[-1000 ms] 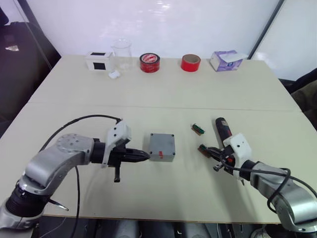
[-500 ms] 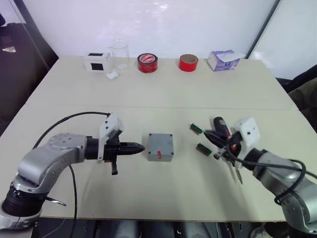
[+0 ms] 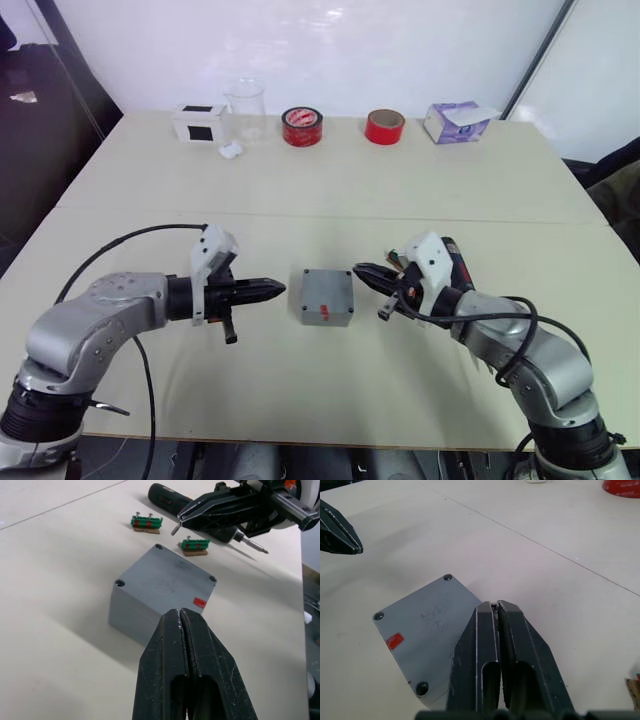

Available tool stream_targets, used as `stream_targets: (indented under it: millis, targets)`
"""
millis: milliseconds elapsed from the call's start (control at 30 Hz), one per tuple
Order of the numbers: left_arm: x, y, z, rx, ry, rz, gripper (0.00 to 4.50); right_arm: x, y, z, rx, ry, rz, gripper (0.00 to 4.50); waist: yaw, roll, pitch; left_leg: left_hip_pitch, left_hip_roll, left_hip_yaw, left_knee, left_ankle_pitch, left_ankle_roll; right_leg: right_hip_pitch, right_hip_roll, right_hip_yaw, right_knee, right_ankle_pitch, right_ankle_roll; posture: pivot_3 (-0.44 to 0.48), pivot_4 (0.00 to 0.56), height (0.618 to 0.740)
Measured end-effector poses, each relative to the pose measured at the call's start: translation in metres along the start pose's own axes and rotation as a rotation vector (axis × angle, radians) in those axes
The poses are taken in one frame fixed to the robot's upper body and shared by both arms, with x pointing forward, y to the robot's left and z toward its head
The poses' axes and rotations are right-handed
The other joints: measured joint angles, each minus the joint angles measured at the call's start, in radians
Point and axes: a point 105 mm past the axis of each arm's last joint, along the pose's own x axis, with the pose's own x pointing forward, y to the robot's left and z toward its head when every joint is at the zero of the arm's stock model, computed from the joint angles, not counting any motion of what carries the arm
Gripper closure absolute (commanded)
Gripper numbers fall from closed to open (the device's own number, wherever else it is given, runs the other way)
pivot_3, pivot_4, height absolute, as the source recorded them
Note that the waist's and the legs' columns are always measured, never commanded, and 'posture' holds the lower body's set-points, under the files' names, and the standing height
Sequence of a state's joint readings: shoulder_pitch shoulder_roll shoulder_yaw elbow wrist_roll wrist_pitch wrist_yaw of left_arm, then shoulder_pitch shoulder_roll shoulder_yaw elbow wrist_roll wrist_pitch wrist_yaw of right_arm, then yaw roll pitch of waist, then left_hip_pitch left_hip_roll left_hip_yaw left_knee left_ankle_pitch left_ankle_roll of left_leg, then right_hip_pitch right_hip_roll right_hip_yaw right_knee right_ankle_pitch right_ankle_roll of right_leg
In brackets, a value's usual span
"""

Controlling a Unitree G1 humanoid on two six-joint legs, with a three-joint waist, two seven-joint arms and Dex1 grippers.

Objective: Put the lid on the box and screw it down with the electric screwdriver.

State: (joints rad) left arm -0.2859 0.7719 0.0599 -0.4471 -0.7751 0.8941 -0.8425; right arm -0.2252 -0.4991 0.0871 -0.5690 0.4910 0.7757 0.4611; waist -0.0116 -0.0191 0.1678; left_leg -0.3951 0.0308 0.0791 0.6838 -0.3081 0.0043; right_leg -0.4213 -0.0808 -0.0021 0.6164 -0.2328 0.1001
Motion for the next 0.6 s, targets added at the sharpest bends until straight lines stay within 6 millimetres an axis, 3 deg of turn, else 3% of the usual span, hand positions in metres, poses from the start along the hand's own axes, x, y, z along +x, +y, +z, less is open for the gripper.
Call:
stream_targets:
  millis: [600]
  targets:
    - [0.003, 0.000, -0.001, -0.001, -0.001, 0.004, 4.50, 0.009, -0.005, -0.013, -0.036, 0.035, -0.005, 4.44, 0.000, 0.000, 0.000, 0.000, 0.000, 0.000, 0.000, 0.000, 0.000, 0.000, 0.000, 0.000, 0.000, 0.000, 0.000, 0.000, 0.150, 0.740]
